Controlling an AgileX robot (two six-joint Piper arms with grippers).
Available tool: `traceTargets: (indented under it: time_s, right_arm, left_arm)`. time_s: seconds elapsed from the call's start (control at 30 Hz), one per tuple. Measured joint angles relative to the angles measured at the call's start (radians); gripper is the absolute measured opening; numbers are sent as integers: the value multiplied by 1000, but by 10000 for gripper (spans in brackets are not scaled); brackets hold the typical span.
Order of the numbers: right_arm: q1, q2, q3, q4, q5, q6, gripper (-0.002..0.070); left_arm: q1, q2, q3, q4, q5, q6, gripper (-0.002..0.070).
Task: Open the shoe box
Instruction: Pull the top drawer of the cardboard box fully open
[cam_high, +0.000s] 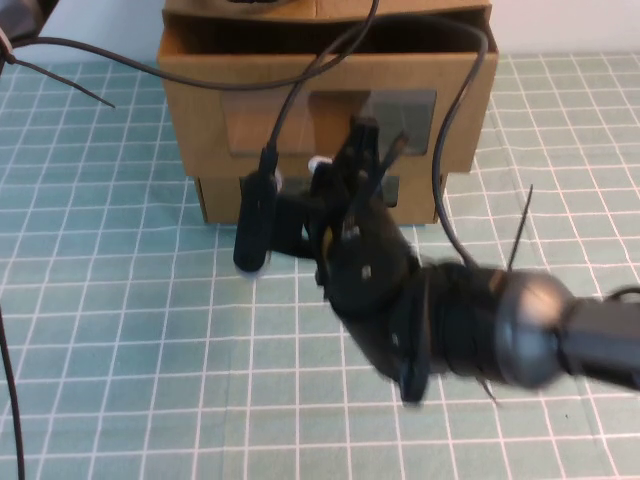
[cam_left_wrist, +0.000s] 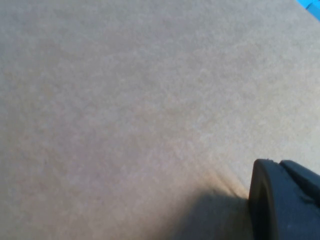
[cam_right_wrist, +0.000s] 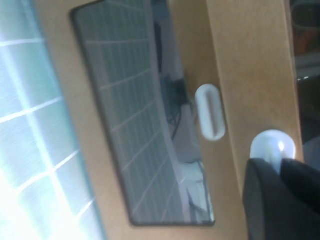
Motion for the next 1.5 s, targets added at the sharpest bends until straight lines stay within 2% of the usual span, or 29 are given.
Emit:
traceTargets:
  time_s: [0.43, 0.73, 0.93, 1.03, 1.13, 1.3, 1.37, 1.5]
  right_arm:
    - [184, -143, 203, 53, 113, 121, 12]
    - [194, -156, 206, 70, 124, 125, 12]
    - [194, -163, 206, 177, 111, 116, 23]
    - [194, -190, 206, 257, 76, 105, 56]
    - [194, -230, 206, 325, 44, 105, 120]
    - [194, -294, 206, 350, 27, 107, 285]
    - [194, -315, 206, 361, 21, 107, 326]
    - [194, -360, 208, 396, -23, 109, 357]
  left_arm:
    - [0, 0, 0, 0, 0, -3, -4]
    - [0, 0, 0, 0, 0, -5, -4]
    - [0, 0, 0, -20, 0, -5, -4]
    - [0, 1, -4, -29, 3, -5, -4]
    - [0, 5, -22, -29, 13, -5, -4]
    - [2, 17, -87, -15, 69, -8, -4]
    - [2, 12, -98, -7, 93, -12, -4]
    - [2, -35, -97, 17, 159, -19, -4]
